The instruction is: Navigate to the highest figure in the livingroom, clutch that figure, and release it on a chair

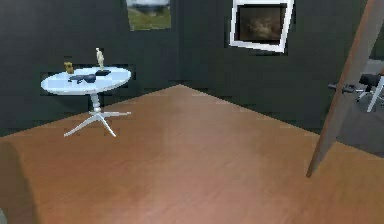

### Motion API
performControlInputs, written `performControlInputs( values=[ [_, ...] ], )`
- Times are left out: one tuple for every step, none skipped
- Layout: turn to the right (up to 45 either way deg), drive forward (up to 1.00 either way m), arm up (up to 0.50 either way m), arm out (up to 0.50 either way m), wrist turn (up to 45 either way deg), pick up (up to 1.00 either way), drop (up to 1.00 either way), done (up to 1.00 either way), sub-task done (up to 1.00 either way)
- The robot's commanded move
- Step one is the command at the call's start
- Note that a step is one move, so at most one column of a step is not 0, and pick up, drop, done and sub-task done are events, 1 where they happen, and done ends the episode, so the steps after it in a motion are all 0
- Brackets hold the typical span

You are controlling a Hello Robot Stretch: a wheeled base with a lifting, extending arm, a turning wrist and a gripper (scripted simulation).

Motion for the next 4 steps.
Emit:
performControlInputs(
  values=[
    [-9.0, 0.0, 0.0, 0.0, 0.0, 0.0, 0.0, 0.0, 0.0],
    [0.0, 0.65, 0.0, 0.0, 0.0, 0.0, 0.0, 0.0, 0.0],
    [-6.0, 0.0, 0.0, 0.0, 0.0, 0.0, 0.0, 0.0, 0.0],
    [0.0, 1.0, 0.0, 0.0, 0.0, 0.0, 0.0, 0.0, 0.0]
  ],
)
